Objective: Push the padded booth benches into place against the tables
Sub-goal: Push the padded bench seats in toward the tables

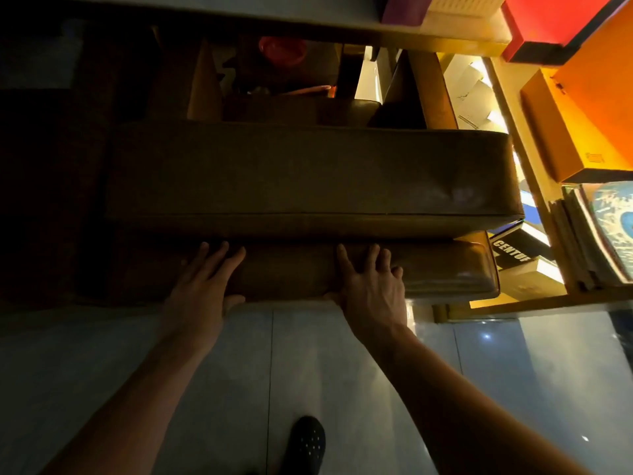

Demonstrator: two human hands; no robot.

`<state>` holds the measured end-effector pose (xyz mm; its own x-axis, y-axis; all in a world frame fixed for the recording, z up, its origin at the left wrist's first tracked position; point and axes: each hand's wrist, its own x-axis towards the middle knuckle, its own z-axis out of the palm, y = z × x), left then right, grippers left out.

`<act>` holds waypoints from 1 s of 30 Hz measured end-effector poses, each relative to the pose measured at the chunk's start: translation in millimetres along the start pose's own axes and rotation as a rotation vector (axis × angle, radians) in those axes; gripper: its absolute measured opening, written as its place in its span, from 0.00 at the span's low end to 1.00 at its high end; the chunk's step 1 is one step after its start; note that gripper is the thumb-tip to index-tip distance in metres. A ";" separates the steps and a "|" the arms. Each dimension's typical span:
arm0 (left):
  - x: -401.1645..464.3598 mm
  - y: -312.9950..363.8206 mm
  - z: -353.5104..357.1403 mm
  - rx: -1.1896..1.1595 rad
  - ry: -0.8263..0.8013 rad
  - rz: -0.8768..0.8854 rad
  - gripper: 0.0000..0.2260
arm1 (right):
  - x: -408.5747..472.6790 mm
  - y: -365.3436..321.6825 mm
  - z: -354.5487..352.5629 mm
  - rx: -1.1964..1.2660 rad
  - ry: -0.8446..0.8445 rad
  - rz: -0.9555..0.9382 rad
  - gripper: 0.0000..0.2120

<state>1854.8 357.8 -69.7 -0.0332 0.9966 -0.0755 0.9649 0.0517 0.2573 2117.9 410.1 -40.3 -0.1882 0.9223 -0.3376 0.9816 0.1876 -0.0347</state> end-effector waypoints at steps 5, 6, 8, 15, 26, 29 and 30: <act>3.3 2.3 -3.5 0.014 -0.014 0.000 0.34 | 3.9 -0.6 -5.0 0.003 0.003 0.006 0.42; 6.0 1.1 -5.1 0.015 -0.013 0.008 0.34 | 3.9 -2.2 -5.1 0.005 0.019 0.009 0.42; 12.2 -1.4 -11.3 0.021 -0.009 0.010 0.35 | 5.5 -7.0 -4.5 0.008 0.060 0.019 0.42; 13.0 -3.8 -16.1 0.018 0.030 -0.007 0.35 | 7.5 -9.7 -1.8 -0.016 0.127 -0.004 0.41; -3.6 1.8 -12.2 -0.030 -0.010 -0.022 0.35 | -7.8 -5.3 6.1 -0.038 0.112 0.004 0.41; -1.9 1.2 -12.3 -0.025 -0.015 -0.027 0.35 | -7.5 -7.1 5.1 -0.022 0.101 0.012 0.41; -2.5 1.4 -11.9 -0.027 -0.008 -0.027 0.35 | -8.0 -7.2 5.5 -0.017 0.102 0.012 0.41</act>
<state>1853.0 356.2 -57.7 -0.0565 0.9943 -0.0907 0.9565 0.0799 0.2807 2112.5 399.5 -42.6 -0.1790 0.9540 -0.2406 0.9834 0.1809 -0.0144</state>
